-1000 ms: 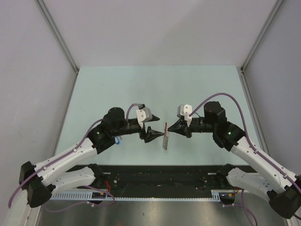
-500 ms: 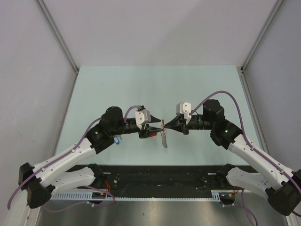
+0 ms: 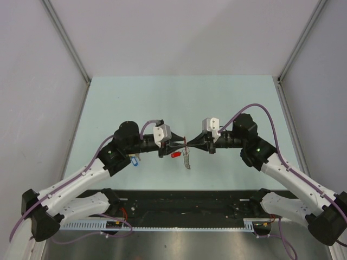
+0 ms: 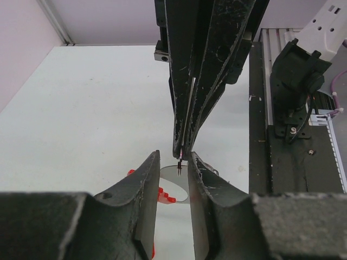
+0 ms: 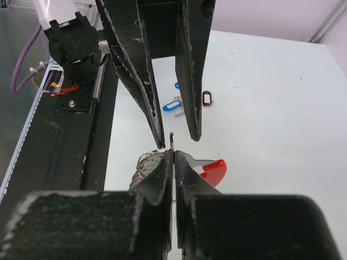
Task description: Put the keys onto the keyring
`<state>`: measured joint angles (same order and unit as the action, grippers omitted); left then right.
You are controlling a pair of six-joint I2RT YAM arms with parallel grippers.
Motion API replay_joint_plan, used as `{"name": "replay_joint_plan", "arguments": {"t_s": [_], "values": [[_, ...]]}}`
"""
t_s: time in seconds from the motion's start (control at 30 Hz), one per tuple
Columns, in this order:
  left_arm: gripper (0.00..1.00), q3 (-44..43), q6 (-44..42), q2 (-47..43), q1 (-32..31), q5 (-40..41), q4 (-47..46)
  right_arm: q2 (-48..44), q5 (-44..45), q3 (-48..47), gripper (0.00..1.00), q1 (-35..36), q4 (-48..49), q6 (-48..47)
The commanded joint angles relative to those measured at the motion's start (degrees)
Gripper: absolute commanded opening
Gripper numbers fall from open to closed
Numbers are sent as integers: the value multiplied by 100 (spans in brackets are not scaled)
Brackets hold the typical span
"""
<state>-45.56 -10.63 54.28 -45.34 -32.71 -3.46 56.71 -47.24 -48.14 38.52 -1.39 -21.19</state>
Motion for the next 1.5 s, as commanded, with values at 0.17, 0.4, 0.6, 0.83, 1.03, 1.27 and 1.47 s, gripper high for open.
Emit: {"name": "replay_joint_plan", "arguments": {"t_s": [0.17, 0.4, 0.6, 0.83, 1.03, 1.27, 1.47], "values": [[28, -163, -220, 153, 43, -306, 179, -81, -31, -205, 0, 32, 306, -52], [20, -216, -264, 258, 43, -271, 294, -90, -4, -213, 0, 24, 227, -105], [18, -216, -290, 188, 78, -96, 311, -134, 49, -205, 0, 15, 165, -157], [16, -181, -246, 65, 148, -42, 303, -142, 75, -205, 0, 6, 156, -166], [15, -225, -202, 135, 157, -148, 303, -142, 57, -213, 0, 6, 156, -157], [18, -208, -141, 153, 166, -227, 267, -107, 31, -213, 0, 6, 165, -149], [19, -208, -106, 144, 166, -289, 223, -72, -4, -213, 0, 32, 165, -149]]}}
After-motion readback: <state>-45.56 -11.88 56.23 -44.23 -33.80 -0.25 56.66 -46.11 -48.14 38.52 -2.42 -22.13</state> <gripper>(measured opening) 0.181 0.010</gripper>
